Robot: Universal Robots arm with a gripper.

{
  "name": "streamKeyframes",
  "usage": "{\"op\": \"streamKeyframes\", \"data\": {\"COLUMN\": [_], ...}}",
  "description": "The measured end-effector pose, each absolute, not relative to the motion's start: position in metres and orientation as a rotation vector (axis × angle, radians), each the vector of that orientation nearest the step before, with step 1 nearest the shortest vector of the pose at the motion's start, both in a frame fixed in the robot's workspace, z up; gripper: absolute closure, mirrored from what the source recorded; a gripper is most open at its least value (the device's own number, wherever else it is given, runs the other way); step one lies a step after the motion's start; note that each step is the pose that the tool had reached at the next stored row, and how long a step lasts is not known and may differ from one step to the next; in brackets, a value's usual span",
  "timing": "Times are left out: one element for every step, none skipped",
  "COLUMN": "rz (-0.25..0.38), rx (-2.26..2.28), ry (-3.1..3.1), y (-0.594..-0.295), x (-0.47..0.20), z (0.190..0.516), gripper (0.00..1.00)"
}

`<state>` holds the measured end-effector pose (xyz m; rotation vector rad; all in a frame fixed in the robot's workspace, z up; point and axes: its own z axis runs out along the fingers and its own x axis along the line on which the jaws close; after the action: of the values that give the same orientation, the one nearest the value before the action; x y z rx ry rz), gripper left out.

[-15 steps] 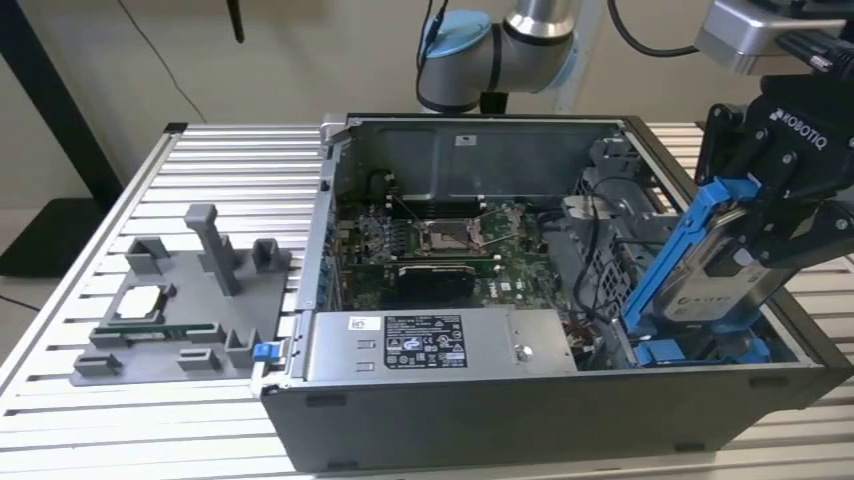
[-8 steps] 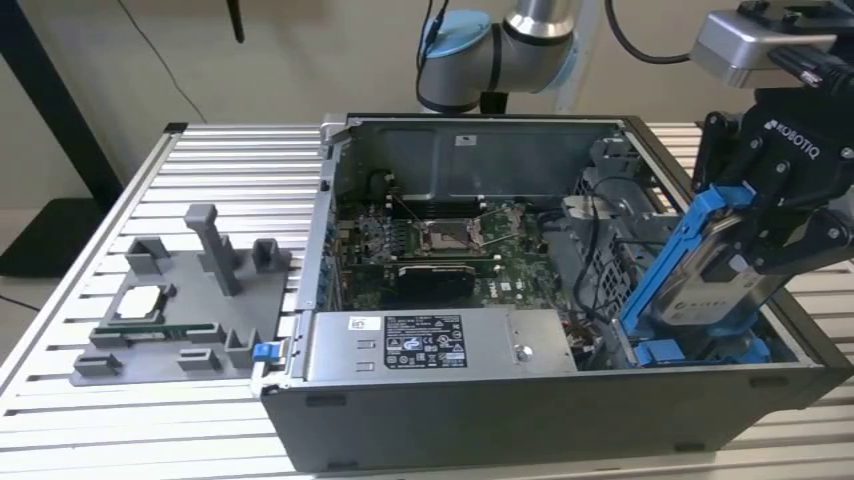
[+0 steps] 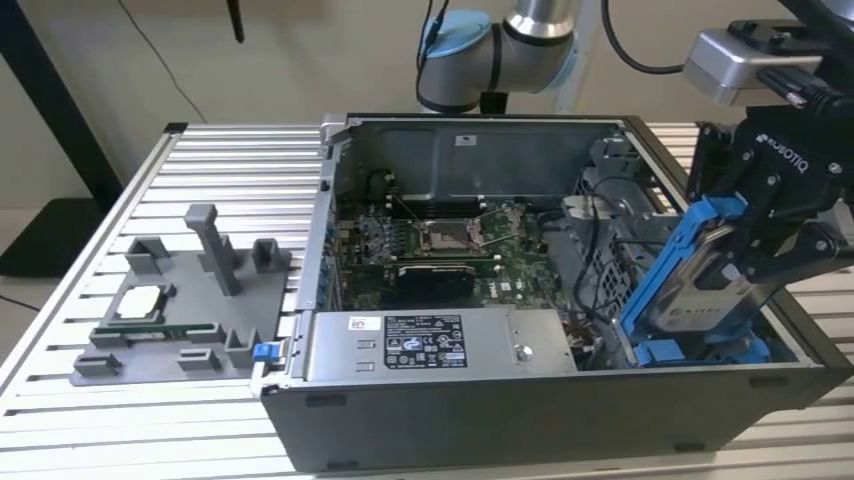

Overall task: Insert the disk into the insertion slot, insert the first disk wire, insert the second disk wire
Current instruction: 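Insert the disk into the insertion slot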

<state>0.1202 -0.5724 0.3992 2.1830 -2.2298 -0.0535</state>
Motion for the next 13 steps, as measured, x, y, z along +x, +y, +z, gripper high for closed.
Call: {"op": "streamKeyframes", "data": {"rz": [-0.054, -0.054, -0.054, -0.054, -0.054, -0.054, -0.054, -0.054, -0.054, -0.054, -0.054, -0.054, -0.054], "rx": [2.183, 2.183, 2.183, 2.183, 2.183, 2.183, 2.183, 2.183, 2.183, 2.183, 2.183, 2.183, 2.183], "ry": [-2.23, -2.23, -2.23, -2.23, -2.23, -2.23, -2.23, -2.23, -2.23, -2.23, -2.23, -2.23, -2.23], "y": [-0.572, -0.572, -0.572, -0.572, -0.572, -0.572, -0.572, -0.572, -0.572, -0.572, -0.572, -0.572, -0.572], "x": [0.12, 0.12, 0.12, 0.12, 0.12, 0.12, 0.12, 0.12, 0.12, 0.12, 0.12, 0.12, 0.12], "z": [0.398, 0.397, 0.395, 0.394, 0.393, 0.392, 0.39, 0.389, 0.388, 0.386, 0.385, 0.384, 0.382], "gripper": [1.0, 1.0, 1.0, 1.0, 1.0, 1.0, 1.0, 1.0, 1.0, 1.0, 1.0, 1.0, 1.0]}}
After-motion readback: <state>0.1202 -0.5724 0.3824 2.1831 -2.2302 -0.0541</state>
